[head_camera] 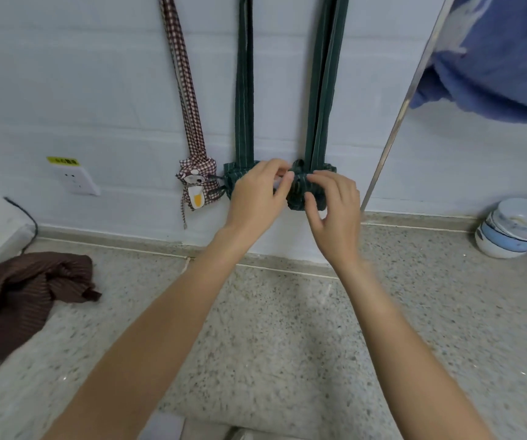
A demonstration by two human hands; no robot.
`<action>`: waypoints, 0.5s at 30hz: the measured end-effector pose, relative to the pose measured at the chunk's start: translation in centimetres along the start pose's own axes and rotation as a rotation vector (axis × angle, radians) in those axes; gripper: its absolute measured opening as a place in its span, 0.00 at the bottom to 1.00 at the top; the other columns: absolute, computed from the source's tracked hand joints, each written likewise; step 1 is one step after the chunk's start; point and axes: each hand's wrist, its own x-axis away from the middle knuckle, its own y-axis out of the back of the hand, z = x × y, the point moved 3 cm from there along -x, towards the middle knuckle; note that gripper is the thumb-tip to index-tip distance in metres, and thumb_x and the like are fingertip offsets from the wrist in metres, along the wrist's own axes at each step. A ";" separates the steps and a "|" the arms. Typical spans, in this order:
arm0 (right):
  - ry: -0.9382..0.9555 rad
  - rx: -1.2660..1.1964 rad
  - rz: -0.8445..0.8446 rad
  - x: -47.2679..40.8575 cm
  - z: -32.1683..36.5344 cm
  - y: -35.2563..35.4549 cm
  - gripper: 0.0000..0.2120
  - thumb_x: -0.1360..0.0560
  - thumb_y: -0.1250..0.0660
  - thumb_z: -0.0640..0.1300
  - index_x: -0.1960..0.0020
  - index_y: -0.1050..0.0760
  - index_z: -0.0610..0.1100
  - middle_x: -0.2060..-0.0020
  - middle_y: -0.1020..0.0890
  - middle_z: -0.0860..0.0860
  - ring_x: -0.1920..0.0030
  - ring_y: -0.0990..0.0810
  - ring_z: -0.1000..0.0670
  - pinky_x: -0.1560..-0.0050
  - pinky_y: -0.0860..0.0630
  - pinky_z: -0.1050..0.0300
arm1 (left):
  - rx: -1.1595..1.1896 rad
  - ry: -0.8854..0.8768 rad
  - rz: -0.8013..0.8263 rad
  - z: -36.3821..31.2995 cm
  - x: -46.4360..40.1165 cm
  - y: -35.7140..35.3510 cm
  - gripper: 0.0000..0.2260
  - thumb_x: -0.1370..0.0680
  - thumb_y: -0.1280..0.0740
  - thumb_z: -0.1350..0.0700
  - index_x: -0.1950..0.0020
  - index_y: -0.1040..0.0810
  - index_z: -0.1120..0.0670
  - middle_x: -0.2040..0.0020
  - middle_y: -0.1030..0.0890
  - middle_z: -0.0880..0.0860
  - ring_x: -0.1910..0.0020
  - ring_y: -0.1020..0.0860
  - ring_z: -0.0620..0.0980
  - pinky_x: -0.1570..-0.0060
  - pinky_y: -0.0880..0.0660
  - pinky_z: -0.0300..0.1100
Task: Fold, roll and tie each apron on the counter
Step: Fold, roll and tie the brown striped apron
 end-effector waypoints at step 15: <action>0.418 -0.384 1.218 14.8 15.5 -18.0 0.13 0.21 0.38 0.45 0.38 0.26 0.46 0.45 0.22 0.47 0.44 0.27 0.45 0.45 0.33 0.58 | -0.087 0.969 -0.106 18.0 32.0 16.7 0.07 0.21 0.38 0.58 0.47 0.23 0.48 0.56 0.18 0.47 0.54 0.21 0.44 0.53 0.26 0.39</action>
